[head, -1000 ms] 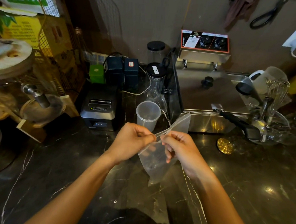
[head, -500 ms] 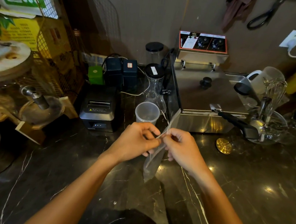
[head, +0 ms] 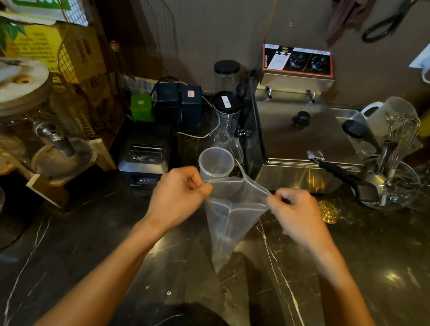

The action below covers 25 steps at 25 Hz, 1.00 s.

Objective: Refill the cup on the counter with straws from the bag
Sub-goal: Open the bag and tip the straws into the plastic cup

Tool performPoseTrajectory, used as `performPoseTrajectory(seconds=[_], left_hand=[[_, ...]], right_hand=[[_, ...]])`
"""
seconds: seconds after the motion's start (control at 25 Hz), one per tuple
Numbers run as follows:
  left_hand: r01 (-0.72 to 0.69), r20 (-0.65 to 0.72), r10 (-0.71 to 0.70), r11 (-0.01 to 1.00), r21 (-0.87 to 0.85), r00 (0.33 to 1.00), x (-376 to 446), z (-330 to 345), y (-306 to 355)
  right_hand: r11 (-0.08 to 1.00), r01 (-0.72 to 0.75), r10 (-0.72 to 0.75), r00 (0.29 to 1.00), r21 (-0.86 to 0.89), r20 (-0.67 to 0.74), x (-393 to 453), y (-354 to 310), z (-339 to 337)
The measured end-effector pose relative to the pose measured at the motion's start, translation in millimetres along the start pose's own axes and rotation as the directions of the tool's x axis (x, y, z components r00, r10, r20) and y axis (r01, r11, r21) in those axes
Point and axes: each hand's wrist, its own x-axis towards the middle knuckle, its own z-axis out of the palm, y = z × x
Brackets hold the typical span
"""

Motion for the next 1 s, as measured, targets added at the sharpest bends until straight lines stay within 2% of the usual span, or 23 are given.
performPoseTrajectory(seconds=[0.04, 0.12, 0.24, 0.32, 0.52, 0.72, 0.88, 1.0], left_hand=[[0.006, -0.019, -0.006, 1.0, -0.009, 1.0, 2.0, -2.4, -3.3], [-0.012, 0.027, 0.013, 1.0, -0.024, 1.0, 1.1, -4.4, -3.1], [-0.054, 0.188, 0.053, 0.999, -0.004, 0.981, -2.4, 1.6, 2.4], [-0.057, 0.222, 0.05, 0.998, 0.026, 0.974, -2.0, 8.0, 5.3], [-0.105, 0.11, 0.099, 0.993, 0.051, 0.989, 2.9, 18.4, 12.4], [-0.1, 0.003, 0.101, 0.981, 0.164, 0.995, 4.7, 10.7, 1.2], [0.01, -0.097, 0.009, 0.981, 0.192, 0.995, 7.8, -3.1, -14.0], [0.024, -0.067, -0.012, 0.985, 0.171, 0.998, 8.6, -6.3, -16.6]], right_hand=[[0.999, -0.032, 0.032, 0.999, 0.007, -0.02, 1.7, 2.1, -4.5], [0.999, -0.051, 0.052, 0.998, 0.012, -0.029, 3.8, 2.4, -8.2], [1.0, 0.027, -0.027, 0.999, -0.016, -0.022, 3.5, -1.6, -3.8], [0.996, 0.079, -0.079, 0.997, -0.044, 0.013, 2.0, -4.8, 0.4], [0.977, 0.172, -0.17, 0.985, -0.122, 0.03, -2.9, -14.0, 7.6], [0.976, 0.154, -0.16, 0.987, -0.151, -0.029, -0.4, -13.0, 2.8], [0.993, 0.088, -0.096, 0.991, -0.082, -0.092, 3.5, -3.1, -7.8], [0.996, 0.084, -0.085, 0.984, -0.01, -0.159, 3.1, -2.8, -8.4]])
